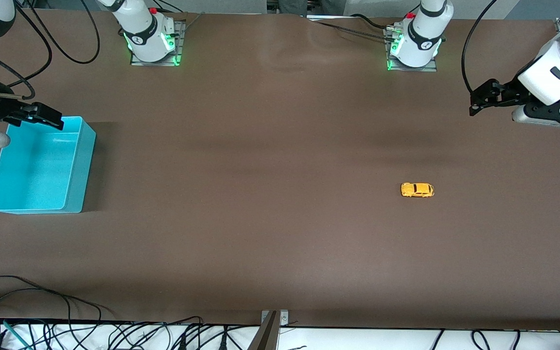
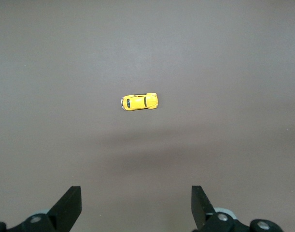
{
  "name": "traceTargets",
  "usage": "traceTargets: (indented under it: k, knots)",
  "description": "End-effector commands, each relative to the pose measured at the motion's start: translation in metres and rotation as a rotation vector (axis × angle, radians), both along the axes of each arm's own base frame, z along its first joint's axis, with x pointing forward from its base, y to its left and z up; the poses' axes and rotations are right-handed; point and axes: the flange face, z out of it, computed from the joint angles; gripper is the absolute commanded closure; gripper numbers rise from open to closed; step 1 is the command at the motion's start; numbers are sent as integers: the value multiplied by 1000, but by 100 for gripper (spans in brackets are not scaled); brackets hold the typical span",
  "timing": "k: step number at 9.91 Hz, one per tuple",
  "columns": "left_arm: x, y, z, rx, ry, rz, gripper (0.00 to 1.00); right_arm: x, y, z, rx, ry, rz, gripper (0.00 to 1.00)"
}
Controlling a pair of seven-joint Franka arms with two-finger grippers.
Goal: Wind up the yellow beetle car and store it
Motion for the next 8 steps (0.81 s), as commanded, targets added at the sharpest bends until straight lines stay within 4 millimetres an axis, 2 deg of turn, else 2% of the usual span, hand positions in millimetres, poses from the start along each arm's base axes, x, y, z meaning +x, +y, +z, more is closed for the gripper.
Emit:
traceTargets:
  k: [1,3,5,7,8]
  knots:
    - [0,3,0,3,7,2,0,-2,-1,2,-14,-10,-6,0]
    - [8,1,-19,2,49,-1,0,-2,-2,2,-16,-8,-6,0]
    - [9,-3,-25,4,63,-10,0,-2,-1,1,-14,-8,-6,0]
    - [22,-3,-56,-5,122,-56,0,-2,-4,1,-14,-7,-9,0]
    - [26,-3,-65,-14,135,-130,0,-2,-4,1,-14,-7,-9,0]
